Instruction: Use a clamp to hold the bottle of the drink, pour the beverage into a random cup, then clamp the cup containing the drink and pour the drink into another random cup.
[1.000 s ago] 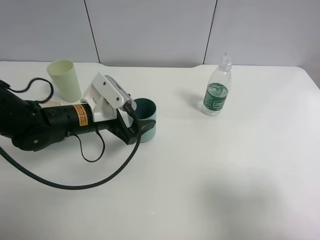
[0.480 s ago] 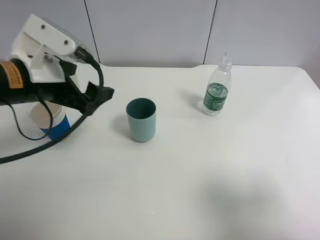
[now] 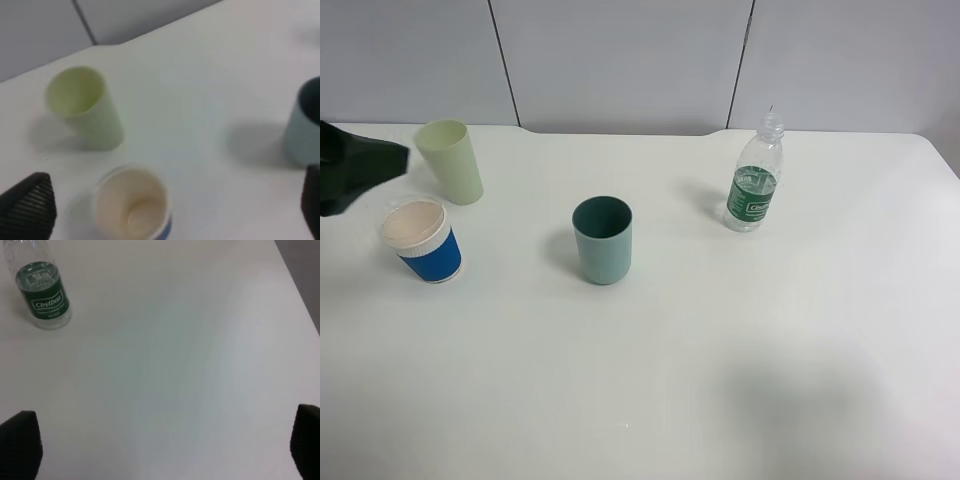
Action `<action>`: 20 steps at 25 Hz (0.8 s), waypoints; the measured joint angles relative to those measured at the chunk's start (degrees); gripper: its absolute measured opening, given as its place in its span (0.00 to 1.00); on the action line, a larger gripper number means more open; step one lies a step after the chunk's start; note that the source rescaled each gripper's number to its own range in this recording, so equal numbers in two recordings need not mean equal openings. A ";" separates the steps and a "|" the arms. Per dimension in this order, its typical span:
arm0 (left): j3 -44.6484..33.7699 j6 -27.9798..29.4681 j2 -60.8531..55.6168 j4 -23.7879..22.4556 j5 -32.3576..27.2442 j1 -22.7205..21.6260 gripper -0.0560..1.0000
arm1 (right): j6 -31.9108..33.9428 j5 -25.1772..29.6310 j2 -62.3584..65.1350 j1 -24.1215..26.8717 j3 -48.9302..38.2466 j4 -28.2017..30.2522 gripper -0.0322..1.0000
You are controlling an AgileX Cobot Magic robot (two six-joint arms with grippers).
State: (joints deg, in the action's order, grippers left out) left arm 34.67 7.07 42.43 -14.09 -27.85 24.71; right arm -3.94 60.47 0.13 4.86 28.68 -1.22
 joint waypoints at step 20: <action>7.59 -1.78 -28.27 4.58 -30.76 -21.94 0.99 | 0.00 0.00 0.00 0.00 0.00 0.00 1.00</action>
State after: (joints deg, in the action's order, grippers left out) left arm 42.25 5.29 14.16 -9.51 -58.61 2.77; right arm -3.94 60.47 0.13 4.86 28.68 -1.22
